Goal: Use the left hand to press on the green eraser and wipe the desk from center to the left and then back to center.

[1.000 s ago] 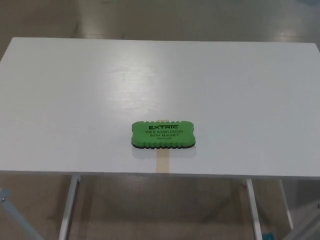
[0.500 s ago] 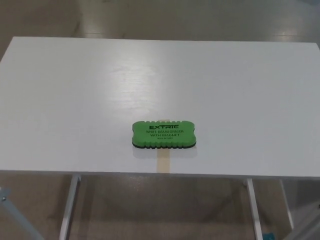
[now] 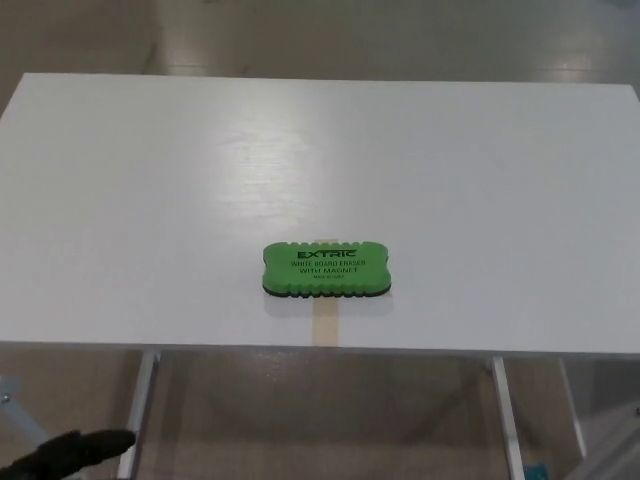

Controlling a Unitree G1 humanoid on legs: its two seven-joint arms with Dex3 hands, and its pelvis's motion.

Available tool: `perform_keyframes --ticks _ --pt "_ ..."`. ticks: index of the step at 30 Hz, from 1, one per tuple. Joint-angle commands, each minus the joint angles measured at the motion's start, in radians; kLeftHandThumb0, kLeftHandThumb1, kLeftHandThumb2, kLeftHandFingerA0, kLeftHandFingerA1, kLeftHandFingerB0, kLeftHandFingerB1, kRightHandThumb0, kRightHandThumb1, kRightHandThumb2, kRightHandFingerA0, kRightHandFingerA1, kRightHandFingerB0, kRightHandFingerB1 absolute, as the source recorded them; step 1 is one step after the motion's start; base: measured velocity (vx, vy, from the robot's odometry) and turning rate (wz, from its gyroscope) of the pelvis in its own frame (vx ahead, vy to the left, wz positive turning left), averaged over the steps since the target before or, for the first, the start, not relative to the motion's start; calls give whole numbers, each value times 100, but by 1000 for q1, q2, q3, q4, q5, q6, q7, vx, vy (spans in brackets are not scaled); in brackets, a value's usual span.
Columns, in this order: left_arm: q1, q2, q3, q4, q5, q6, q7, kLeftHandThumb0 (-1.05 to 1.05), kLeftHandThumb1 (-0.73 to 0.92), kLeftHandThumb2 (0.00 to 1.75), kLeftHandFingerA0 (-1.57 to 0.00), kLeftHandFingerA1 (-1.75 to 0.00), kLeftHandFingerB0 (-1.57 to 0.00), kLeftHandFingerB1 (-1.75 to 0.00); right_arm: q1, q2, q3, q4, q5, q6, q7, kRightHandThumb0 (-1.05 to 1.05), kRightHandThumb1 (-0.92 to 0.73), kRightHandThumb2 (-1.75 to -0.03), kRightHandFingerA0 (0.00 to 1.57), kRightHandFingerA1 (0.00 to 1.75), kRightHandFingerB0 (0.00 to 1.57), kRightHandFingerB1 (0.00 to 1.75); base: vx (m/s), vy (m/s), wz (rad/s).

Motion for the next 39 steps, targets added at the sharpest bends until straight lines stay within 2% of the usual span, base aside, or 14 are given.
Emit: perform_keyframes --ticks 1,8,9,18,21,27,29,33,39 --pt "158 145 -216 -609 -363 233 -545 -36 50 83 -60 -59 -56 -54 1 6 -4 7 21 -28 -16 -26 -62 -58 73 50 64 47 0 0 0" --pt "142 182 -275 -820 -415 271 -518 -34 51 85 -60 -61 -52 -54 -4 2 -2 9 17 -23 -22 -26 -62 -58 73 50 64 47 0 0 0" --pt "130 188 -285 -855 -426 277 -516 -29 60 58 -65 -45 -62 -39 -5 3 -3 8 18 -22 -23 -26 -62 -58 74 50 64 47 0 0 0" --pt "41 213 -333 -1044 -503 363 -465 -27 63 59 -63 -45 -60 -39 -4 4 -6 9 22 -32 -22 -26 -62 -58 74 51 65 48 0 0 0" --pt "-42 189 -326 -1087 -505 367 -400 -30 64 60 -63 -46 -59 -39 -4 2 -4 10 19 -33 -18 -26 -62 -58 73 50 65 48 0 0 0" --pt "-221 66 -273 -1044 -432 391 -184 -32 65 60 -70 -48 -56 -37 2 0 3 13 11 -37 -24 -27 -62 -58 74 50 65 48 0 0 0" --pt "-231 56 -268 -1043 -426 401 -176 -32 65 60 -70 -48 -56 -37 2 0 4 13 11 -38 -25 -27 -62 -58 74 50 65 48 0 0 0" --pt "-394 -30 -258 -907 -299 396 -73 -26 71 61 -78 -48 -51 -36 -6 1 8 16 9 -35 -34 -28 -62 -59 76 53 66 48 0 0 0" --pt "-496 -107 -287 -807 -161 390 38 -28 79 64 -86 -50 -50 -35 -2 6 4 10 19 -38 -28 -27 -62 -59 75 52 66 48 0 0 0"
